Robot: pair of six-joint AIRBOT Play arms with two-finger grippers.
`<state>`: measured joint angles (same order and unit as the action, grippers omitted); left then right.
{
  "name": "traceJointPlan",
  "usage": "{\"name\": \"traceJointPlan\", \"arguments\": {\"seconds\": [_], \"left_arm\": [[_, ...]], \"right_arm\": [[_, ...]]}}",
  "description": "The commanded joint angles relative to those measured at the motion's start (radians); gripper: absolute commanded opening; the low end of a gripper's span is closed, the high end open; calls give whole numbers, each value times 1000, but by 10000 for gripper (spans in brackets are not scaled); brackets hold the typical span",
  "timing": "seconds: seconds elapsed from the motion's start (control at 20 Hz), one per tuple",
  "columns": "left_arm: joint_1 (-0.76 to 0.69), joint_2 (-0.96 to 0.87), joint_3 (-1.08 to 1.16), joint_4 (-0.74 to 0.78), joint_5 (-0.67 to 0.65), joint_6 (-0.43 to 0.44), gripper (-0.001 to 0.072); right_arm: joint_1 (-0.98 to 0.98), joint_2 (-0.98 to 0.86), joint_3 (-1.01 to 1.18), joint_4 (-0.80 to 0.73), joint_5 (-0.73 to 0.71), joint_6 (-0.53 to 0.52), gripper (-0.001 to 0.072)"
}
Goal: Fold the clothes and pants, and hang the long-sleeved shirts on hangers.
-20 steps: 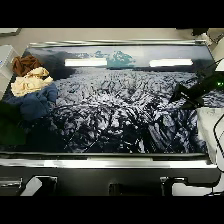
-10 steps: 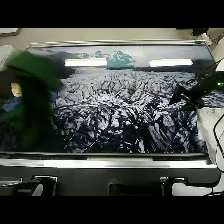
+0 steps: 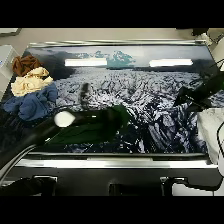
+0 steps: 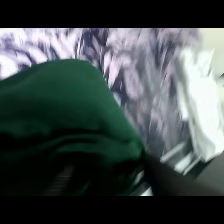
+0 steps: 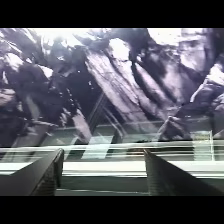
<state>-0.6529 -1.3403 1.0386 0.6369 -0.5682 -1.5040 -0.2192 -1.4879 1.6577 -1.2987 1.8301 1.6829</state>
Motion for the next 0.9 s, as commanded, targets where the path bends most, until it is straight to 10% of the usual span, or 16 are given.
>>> {"name": "traceJointPlan", "arguments": {"seconds": [0.0,0.4,0.6,0.85], "left_arm": [[60,-197,209,22,-359,15,708],[775,107,174,671,-913,-24,706],[1095,282,-192,611,-886,53,705],[1168,299,-470,496,-750,117,705]], "right_arm": [[0,16,0,-13,0,0,621],[297,28,-290,18,-248,-73,710],[343,19,-455,8,-413,-72,707],[342,18,-473,-53,-383,-44,707]]}}
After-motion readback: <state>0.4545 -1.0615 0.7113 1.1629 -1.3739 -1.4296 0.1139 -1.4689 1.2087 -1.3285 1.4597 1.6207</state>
